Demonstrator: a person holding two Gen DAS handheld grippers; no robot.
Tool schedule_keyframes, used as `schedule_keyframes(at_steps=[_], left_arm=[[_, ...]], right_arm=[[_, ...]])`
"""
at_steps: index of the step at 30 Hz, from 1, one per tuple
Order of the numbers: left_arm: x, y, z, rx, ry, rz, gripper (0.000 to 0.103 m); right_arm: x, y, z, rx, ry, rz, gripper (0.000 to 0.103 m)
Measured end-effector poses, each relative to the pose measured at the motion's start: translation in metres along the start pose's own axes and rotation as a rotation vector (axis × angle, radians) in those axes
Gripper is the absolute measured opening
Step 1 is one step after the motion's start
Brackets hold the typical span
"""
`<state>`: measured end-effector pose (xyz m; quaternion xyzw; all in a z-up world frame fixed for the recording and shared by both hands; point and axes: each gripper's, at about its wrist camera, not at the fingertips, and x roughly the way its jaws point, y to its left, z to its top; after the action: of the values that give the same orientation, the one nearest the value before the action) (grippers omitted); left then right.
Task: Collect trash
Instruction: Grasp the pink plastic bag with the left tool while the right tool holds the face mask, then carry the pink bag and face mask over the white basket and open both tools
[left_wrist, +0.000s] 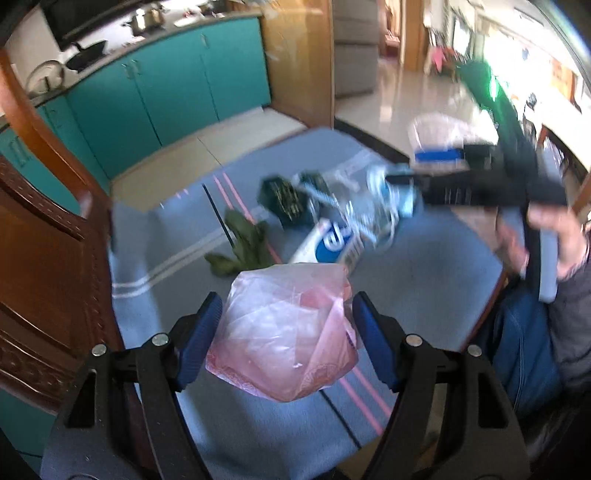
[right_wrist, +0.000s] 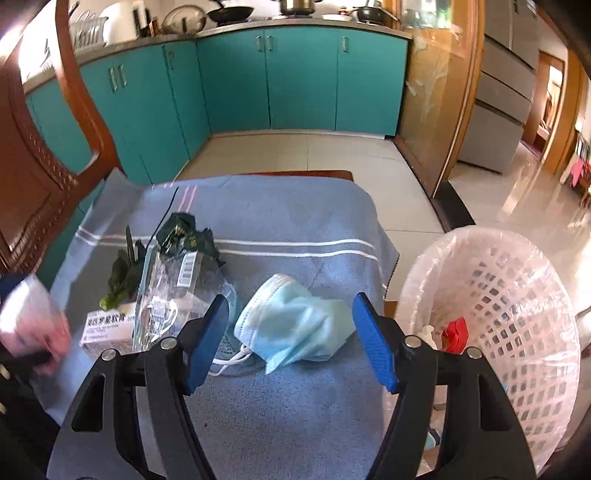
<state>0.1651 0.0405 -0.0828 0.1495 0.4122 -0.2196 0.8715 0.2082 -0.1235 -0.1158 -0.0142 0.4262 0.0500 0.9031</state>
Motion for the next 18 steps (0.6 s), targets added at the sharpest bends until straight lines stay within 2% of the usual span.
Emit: schedule_keyframes(at_steps=[5,18], left_arm=[[-0.004,0.002,0.008,-0.028,-0.061,0.054,0.074],[-0.006,0.007,0.007,-0.05,-0.078,0.087,0.075]], right_arm=[[0.01,0.009,-0.005,-0.026,0.043,-0.004,0.068],[0.02,0.01,-0.007,-0.027,0.08,-0.014,0.068]])
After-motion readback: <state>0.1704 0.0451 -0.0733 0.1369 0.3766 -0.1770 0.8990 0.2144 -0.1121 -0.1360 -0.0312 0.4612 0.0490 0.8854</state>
